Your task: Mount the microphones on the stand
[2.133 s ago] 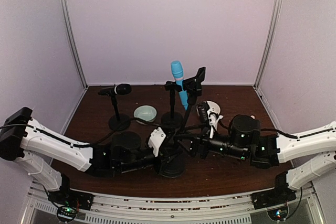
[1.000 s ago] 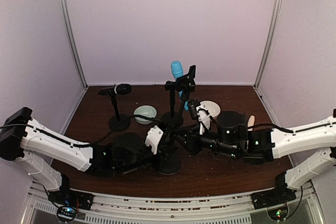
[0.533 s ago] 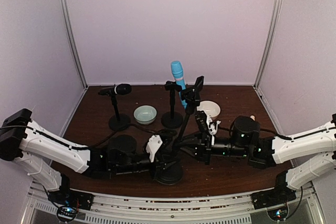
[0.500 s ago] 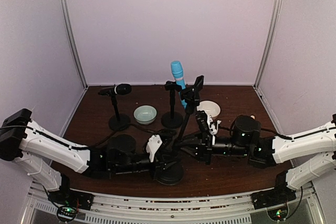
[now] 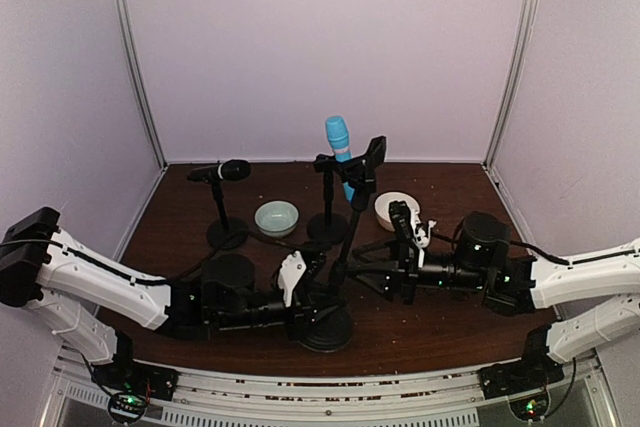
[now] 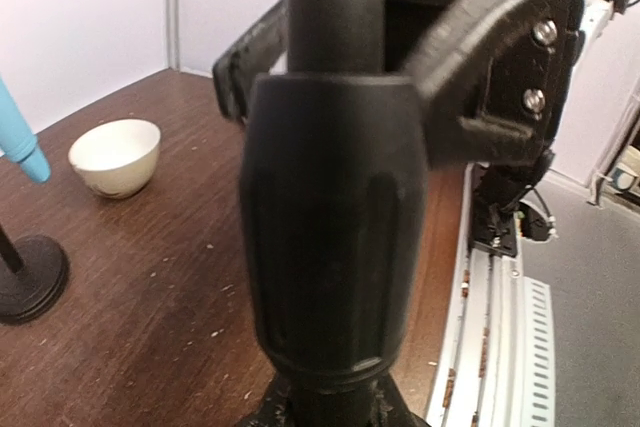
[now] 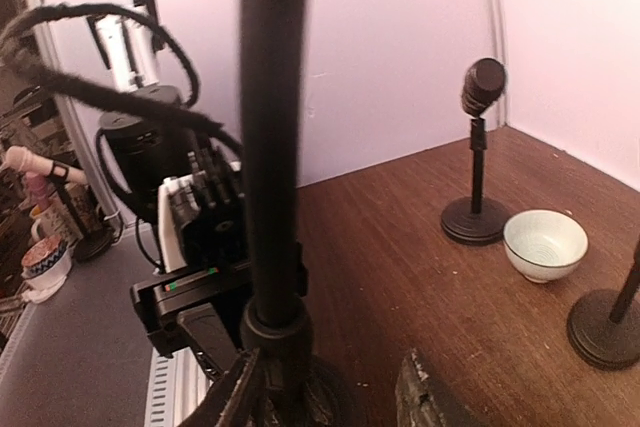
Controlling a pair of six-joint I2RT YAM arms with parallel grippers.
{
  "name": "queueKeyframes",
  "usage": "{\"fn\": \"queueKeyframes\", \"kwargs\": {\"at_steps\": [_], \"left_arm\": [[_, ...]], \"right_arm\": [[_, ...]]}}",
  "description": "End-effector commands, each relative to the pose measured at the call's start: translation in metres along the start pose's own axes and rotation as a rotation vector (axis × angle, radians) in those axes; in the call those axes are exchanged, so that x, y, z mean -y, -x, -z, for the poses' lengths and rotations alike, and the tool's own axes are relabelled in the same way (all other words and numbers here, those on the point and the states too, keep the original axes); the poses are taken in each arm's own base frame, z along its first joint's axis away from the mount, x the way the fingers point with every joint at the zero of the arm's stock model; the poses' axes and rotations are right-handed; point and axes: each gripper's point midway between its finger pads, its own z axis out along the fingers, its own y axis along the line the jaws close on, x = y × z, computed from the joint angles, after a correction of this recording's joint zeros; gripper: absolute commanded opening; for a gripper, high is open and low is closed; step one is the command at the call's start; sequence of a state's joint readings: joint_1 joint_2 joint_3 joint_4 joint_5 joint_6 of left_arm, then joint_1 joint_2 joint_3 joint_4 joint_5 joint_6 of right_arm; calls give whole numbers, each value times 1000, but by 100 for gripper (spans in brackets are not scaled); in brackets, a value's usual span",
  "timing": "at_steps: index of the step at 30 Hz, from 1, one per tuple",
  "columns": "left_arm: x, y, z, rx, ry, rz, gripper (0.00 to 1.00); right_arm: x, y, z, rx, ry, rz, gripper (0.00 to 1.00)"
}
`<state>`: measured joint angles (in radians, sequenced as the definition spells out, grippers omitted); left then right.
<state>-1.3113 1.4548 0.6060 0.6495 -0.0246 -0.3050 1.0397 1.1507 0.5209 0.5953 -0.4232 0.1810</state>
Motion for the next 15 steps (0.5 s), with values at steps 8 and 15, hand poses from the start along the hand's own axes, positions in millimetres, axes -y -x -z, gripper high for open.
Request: {"fn": "queueKeyframes", "kwargs": {"at_steps": [8,15], "left_arm": [[-40,48,10,99,316,11,0],[-47,49,12,86,374,16,0]], "right_arm": [[28,8,-10,-37,-341,-207,53],[24,1,-35,-75,-369,-271,54]]}}
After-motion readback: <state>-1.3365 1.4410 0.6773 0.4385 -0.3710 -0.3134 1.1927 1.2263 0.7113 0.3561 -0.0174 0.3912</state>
